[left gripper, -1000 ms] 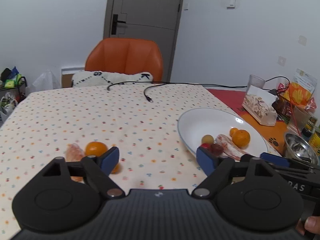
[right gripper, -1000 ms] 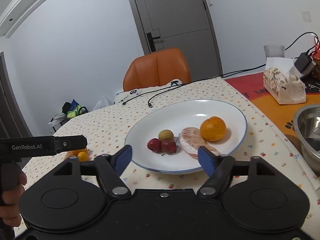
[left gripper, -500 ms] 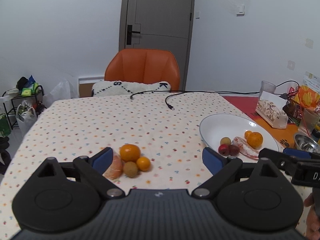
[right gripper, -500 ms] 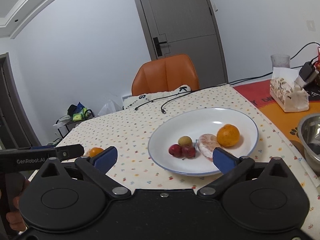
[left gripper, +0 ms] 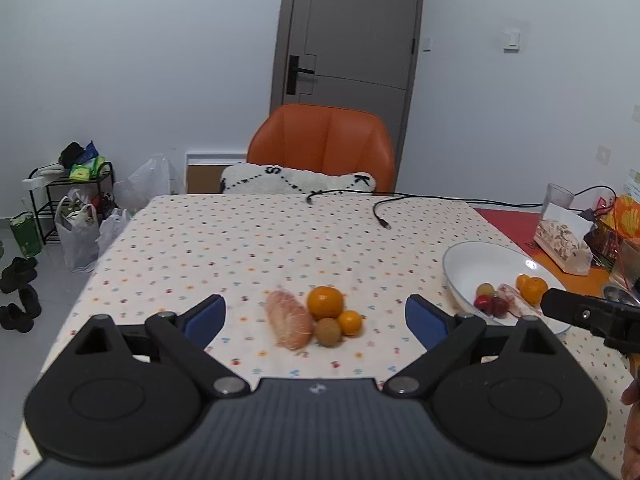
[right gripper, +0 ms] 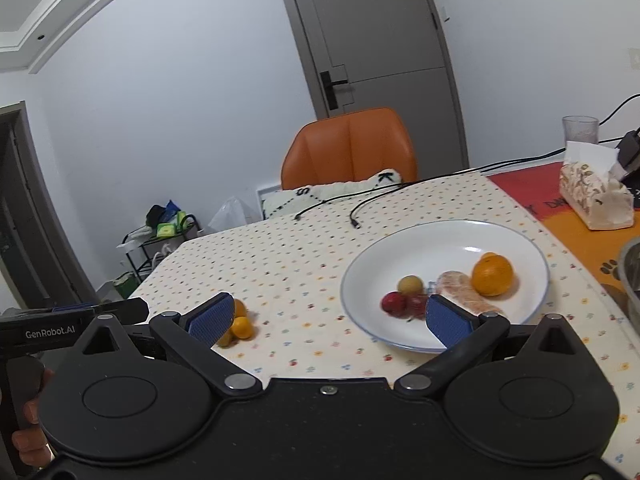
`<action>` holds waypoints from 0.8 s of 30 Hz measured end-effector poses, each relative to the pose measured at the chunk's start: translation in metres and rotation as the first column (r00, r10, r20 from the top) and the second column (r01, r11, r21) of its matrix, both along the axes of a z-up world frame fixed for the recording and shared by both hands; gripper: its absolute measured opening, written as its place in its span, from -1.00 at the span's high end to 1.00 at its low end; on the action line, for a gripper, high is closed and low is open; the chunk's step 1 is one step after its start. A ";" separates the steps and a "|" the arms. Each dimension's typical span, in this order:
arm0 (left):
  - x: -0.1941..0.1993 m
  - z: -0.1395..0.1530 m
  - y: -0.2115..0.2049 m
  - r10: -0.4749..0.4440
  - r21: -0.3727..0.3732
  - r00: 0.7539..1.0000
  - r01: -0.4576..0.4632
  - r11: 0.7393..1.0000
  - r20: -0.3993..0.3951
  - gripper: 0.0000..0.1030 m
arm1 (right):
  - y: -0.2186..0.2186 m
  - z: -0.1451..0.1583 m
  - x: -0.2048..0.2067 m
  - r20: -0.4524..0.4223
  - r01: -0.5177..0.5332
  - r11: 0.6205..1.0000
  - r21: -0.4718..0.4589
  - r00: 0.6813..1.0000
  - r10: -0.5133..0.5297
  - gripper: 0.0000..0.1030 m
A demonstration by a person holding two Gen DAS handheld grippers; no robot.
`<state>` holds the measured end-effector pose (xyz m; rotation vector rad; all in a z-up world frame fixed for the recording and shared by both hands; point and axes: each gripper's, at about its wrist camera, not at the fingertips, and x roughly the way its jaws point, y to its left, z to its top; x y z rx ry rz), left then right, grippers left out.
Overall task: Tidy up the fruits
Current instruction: 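Move both open tools back to the remaining fruits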
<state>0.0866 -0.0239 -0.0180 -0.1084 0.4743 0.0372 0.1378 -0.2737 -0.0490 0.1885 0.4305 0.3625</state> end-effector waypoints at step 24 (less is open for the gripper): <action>-0.010 -0.012 0.044 0.030 -0.069 1.000 -0.029 0.997 0.006 -0.81 | 0.039 -0.005 0.010 -0.031 -0.132 0.991 -0.020 0.991 0.131 -0.99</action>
